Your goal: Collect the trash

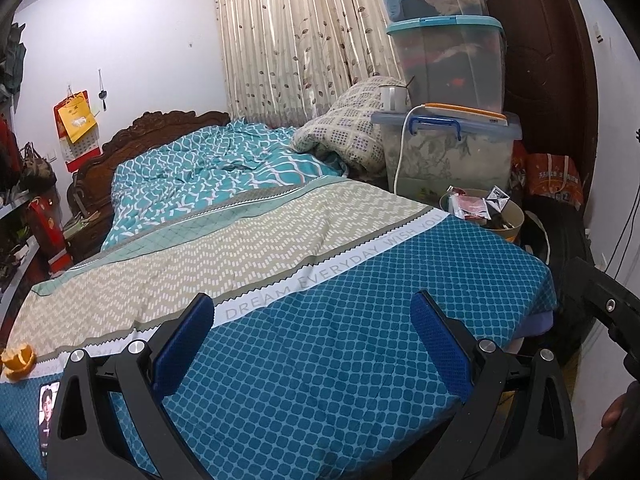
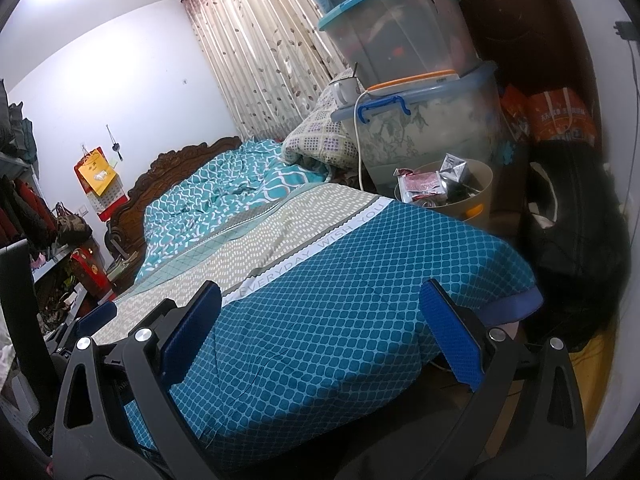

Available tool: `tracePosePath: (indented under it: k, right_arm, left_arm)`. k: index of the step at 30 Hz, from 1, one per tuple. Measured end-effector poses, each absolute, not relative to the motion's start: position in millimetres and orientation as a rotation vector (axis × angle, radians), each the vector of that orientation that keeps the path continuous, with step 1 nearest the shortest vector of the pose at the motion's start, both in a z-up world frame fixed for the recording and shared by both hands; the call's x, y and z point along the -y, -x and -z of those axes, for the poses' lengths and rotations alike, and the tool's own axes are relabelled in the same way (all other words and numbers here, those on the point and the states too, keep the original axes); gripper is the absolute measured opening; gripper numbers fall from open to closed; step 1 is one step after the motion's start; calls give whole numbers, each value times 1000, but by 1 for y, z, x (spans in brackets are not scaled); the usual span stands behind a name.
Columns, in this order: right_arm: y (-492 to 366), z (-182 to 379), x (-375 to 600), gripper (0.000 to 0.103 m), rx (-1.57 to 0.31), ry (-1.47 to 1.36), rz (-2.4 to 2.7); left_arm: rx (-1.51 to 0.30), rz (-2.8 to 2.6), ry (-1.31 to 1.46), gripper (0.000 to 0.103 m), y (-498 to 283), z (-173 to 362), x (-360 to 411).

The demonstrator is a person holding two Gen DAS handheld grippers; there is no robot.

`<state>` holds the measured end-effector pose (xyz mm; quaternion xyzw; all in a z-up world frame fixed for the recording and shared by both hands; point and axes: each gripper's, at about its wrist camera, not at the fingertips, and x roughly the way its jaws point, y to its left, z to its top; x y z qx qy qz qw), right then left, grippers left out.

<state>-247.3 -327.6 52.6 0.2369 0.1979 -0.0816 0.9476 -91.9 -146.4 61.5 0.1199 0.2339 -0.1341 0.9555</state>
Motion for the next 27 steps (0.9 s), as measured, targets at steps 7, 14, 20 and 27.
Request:
tracePosePath:
  k: [7, 14, 20, 27]
  right_arm:
    - [247, -52, 328, 98, -404, -483, 166]
    - [247, -53, 328, 98, -405, -485, 167]
    - [247, -53, 328, 98, -405, -485, 167]
    - [247, -53, 328, 98, -404, -485, 167]
  left_arm:
    - [-481, 269, -253, 94, 92, -59, 147]
    - [-491, 257, -257, 94, 90, -57, 146]
    - [-487, 252, -262, 94, 90, -57, 146]
    - [-491, 241, -277, 94, 90, -57, 146]
